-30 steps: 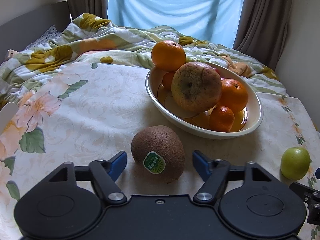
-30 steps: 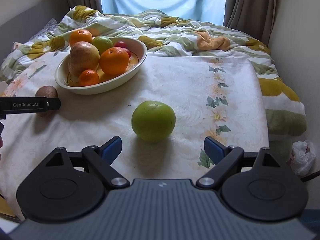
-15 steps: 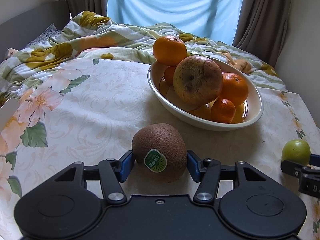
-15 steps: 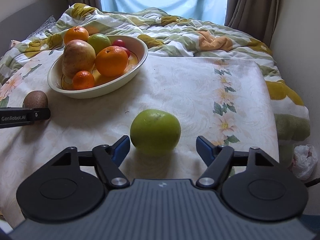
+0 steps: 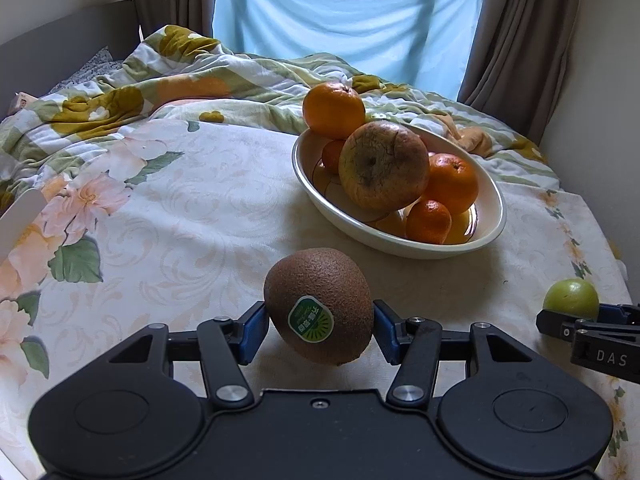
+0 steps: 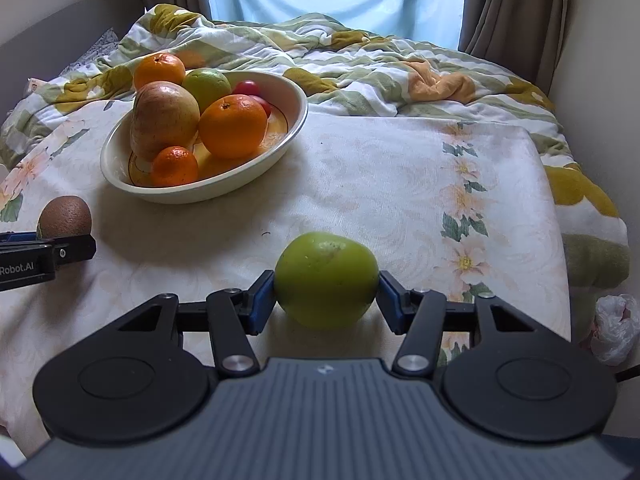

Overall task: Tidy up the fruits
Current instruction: 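Grasp the kiwi with the left tool while the right tool grasps the green apple, then carry the kiwi and green apple over the white bowl with both tools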

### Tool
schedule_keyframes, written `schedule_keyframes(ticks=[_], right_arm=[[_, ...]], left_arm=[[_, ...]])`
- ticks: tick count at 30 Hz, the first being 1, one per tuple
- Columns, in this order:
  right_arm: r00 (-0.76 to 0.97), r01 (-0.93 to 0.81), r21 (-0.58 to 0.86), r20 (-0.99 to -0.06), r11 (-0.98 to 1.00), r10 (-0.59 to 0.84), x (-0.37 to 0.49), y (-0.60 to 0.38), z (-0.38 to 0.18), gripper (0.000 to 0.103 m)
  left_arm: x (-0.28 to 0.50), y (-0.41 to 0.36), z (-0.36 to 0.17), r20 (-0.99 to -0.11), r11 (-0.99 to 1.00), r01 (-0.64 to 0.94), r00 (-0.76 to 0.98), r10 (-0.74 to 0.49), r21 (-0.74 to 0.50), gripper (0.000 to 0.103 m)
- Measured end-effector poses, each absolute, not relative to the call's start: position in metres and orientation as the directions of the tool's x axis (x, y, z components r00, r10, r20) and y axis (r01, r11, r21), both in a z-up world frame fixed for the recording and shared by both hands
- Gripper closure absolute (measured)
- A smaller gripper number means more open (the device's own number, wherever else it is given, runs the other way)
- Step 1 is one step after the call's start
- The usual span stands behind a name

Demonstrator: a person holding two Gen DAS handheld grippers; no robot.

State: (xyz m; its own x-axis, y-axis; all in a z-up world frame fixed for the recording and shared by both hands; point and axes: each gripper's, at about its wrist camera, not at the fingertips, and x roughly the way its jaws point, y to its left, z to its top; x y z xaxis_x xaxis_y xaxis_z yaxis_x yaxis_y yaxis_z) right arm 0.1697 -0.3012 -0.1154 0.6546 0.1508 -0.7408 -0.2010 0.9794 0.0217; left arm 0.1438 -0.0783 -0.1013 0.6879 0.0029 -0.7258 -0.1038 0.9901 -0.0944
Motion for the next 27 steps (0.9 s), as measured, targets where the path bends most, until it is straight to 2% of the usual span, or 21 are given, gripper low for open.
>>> schedule_keyframes(ticks=[19, 27], right_arm=[[0.680, -0.213, 0.047, -0.710, 0.976, 0.183, 0.135, -0.300, -0.054, 0.034], [0.692, -0.225, 0.041, -0.697, 0.974, 0.189, 0.135, -0.304, -0.030, 0.034]], left_arm=[[0.101, -0.084, -0.030, -0.666, 0.993, -0.044, 0.744, -0.044, -0.114, 0.043], [0.111, -0.085, -0.005, -0.622, 0.993, -0.014, 0.781, -0.064, -0.120, 0.043]])
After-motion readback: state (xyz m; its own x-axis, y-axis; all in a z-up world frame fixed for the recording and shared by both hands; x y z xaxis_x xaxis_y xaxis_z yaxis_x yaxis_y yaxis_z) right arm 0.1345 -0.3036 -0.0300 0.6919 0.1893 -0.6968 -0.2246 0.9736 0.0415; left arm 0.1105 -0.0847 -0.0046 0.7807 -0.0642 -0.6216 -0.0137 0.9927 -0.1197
